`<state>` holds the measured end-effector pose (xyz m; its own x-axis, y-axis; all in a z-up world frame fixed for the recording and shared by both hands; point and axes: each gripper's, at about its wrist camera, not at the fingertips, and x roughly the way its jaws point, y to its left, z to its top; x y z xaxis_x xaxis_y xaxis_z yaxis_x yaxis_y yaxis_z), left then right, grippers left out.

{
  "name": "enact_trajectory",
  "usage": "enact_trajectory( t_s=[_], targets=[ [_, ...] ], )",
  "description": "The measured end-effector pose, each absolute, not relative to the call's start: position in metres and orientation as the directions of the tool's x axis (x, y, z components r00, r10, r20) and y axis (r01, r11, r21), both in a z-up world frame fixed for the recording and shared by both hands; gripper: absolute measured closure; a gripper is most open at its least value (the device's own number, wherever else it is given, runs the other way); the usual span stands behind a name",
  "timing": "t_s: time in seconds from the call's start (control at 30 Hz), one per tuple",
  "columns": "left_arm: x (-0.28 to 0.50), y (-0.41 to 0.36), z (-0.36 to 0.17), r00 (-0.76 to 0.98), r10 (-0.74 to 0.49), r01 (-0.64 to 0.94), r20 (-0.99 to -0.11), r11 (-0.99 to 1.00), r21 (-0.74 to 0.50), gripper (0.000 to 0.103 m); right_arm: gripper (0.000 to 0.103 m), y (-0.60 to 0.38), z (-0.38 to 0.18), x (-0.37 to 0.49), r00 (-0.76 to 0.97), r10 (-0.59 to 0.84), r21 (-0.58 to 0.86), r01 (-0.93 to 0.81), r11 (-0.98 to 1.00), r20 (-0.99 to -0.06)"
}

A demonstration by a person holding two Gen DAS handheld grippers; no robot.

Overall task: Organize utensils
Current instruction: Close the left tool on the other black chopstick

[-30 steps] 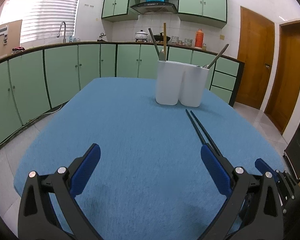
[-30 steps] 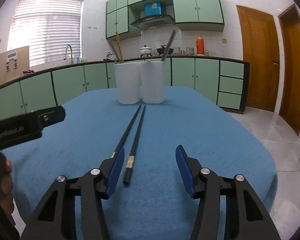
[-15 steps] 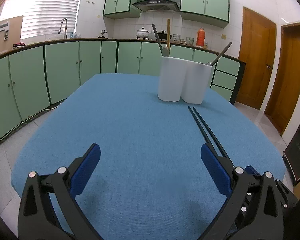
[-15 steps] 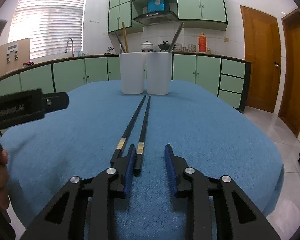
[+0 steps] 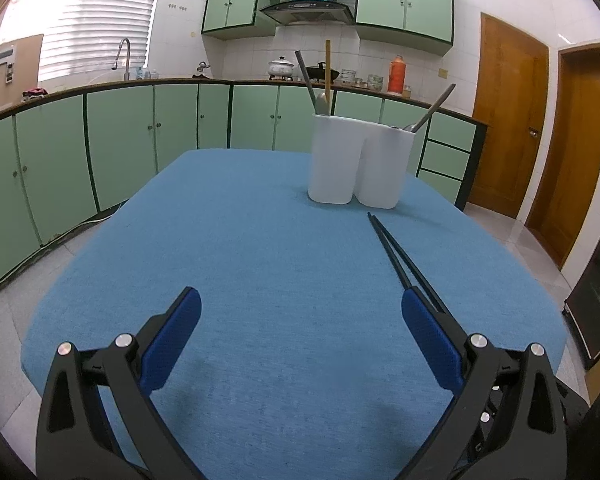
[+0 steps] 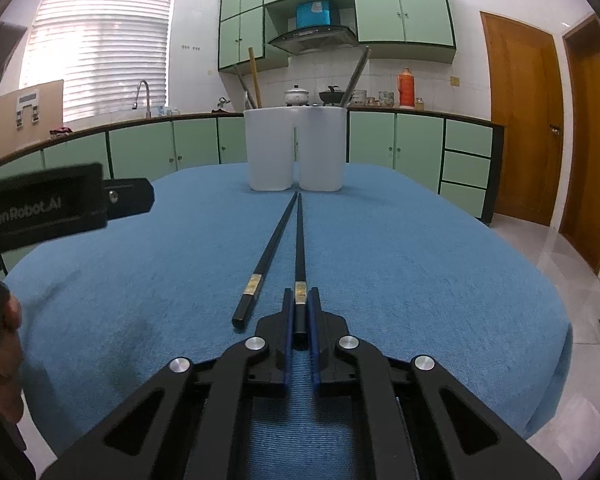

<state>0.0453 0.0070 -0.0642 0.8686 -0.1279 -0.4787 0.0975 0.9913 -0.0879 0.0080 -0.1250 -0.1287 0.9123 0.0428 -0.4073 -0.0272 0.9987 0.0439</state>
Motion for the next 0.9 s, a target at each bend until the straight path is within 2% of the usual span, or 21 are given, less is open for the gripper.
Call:
enact_trajectory(
  t_s=[0.53,0.77,0.83,0.87,0.9],
  targets=[
    [0.04,-0.028,-0.07,0.849,-0.185,0.137,-0.495,0.982,-0.133,0.006,0.096,-0.181,-0.112,-0.005,0.929,-0.083,0.114,0.132,0.985,-0.361],
    [0.039,-0.056,-0.082,0.836,-0.191,0.164,-0.514,0.982,-0.098,0.007,0.096,-0.202,-0.112,-0.008,0.927,-0.115,0.14,0.174,0.975,-0.356],
    [0.042,-0.064,-0.086,0.831,-0.187,0.171,-0.524,0.982,-0.079,0.014,0.096,-0.207,-0.112,-0.01,0.929,-0.116,0.146,0.177,0.973,-0.352],
    [0.044,-0.067,-0.088,0.826,-0.186,0.175,-0.533,0.982,-0.072,0.023,0.096,-0.208,-0.112,-0.011,0.929,-0.116,0.147,0.177,0.973,-0.35],
    [0.045,-0.07,-0.09,0.818,-0.187,0.18,-0.544,0.981,-0.067,0.027,0.096,-0.209,-0.112,-0.011,0.93,-0.117,0.148,0.177,0.973,-0.348]
  ],
)
